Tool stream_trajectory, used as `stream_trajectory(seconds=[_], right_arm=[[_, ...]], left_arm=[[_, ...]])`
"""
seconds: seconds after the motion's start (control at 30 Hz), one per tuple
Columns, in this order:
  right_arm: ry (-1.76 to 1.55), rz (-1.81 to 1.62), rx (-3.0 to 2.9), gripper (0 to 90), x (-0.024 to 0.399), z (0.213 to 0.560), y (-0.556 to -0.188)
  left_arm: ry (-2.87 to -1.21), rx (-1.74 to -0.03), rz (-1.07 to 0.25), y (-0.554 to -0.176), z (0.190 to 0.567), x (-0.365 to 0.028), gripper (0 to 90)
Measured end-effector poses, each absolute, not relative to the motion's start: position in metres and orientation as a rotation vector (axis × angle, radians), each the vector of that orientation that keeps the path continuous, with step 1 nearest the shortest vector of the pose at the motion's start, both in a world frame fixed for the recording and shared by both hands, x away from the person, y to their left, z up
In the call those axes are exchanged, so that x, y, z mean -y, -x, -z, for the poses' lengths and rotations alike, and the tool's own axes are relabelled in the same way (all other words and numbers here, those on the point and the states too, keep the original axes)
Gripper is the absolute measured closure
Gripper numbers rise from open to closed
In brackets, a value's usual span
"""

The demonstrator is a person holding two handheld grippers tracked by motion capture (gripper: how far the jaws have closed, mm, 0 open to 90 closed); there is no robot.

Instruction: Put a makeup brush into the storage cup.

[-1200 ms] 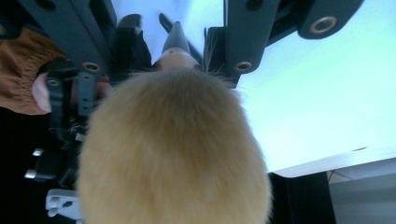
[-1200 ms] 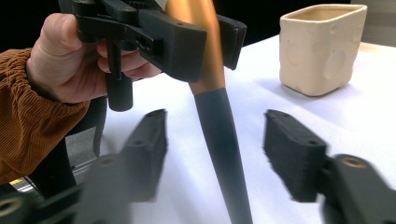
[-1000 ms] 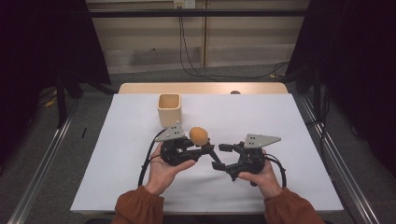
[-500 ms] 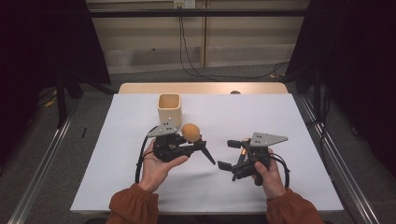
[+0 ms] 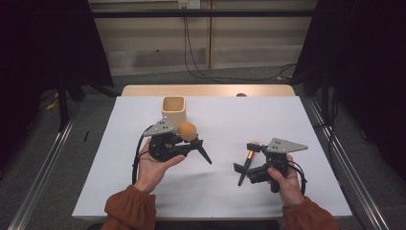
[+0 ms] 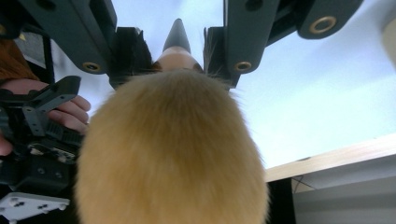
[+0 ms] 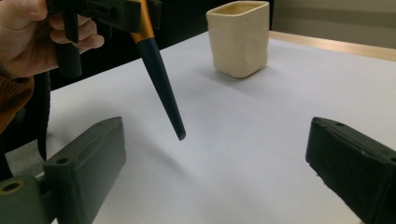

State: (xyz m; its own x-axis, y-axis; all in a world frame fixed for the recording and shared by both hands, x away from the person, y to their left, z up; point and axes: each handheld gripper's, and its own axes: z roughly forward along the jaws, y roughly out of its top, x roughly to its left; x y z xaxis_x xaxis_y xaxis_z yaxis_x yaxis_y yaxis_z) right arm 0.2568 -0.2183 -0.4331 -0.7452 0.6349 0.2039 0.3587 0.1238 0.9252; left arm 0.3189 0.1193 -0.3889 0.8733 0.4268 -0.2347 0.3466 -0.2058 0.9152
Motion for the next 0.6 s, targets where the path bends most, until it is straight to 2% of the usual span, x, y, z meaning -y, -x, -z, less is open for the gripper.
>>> stream_trajectory(seconds=[0.6], right_arm=[[-1.045,-1.64,-1.962,0.3,0.254,0.442,-0.238]], left_arm=[[-1.804,-0.61,-0.153,-0.332,0.379,-0.14,65.5]])
